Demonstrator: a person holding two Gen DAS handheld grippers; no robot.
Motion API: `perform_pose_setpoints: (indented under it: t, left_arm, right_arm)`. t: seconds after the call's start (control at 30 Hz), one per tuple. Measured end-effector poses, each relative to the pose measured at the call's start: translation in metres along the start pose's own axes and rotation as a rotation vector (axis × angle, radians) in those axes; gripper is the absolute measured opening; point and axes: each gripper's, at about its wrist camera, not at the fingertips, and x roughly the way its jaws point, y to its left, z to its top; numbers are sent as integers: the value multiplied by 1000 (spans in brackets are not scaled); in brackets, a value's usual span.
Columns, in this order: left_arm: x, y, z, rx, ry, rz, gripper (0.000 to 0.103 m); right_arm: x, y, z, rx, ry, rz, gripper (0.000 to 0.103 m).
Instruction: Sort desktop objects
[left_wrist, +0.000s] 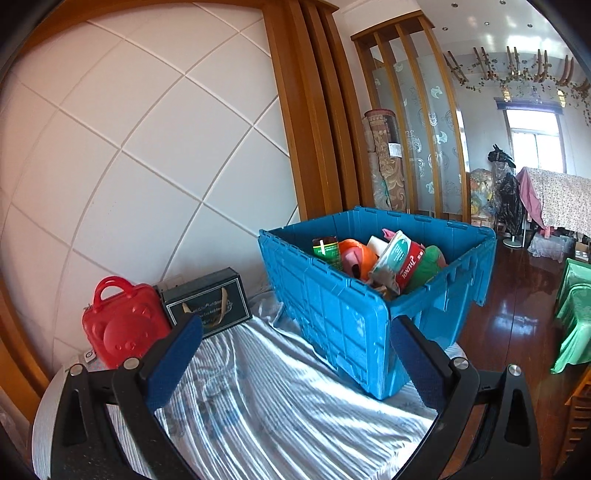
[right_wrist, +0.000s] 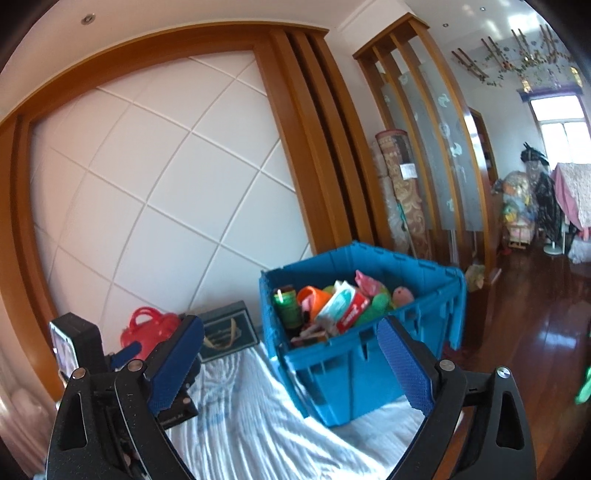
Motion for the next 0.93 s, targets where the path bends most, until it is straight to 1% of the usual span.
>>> perform_pose_setpoints:
  t: [0.07,0.17,0.27,0.37,0.47,0.53,0.63,0.8,0.93]
  left_arm:
    - [-14,4,-8,-10,1,2,103]
    - [-31,9,-14,-21,-7,32,103]
    - [-45,8,-16,-22,-13,64,103]
    - [-53,3,-16,-20,-14,71,103]
    - [-57,-3,-16,-32,-20,90,103]
    - [-59,-6,-16,-39,-28,86,103]
    - [-60,-14,-15,-28,-28,89,103]
    - [-63,-24,-15,-16,-29,36,103]
    - [-67,-29,-16,-19,-43,52,103]
  right_arm:
    - [-10,7,-9,-14,16,-16,96]
    - [-21,11,-20,-13,29,-11,96]
    - [-23,12,-29,-28,48,-11,96]
    - [-23,10,-36,-30,89,-4,96]
    - [-27,9,-44,-50,96,-6,96]
    - [-27,7,-46,-66,116,-2,96]
    - [-30,2,-46,-57,116,-2,96]
    - [-34,-5,-46,-47,120,-4,96]
    - [-35,-9,-49,-38,124,-8,96]
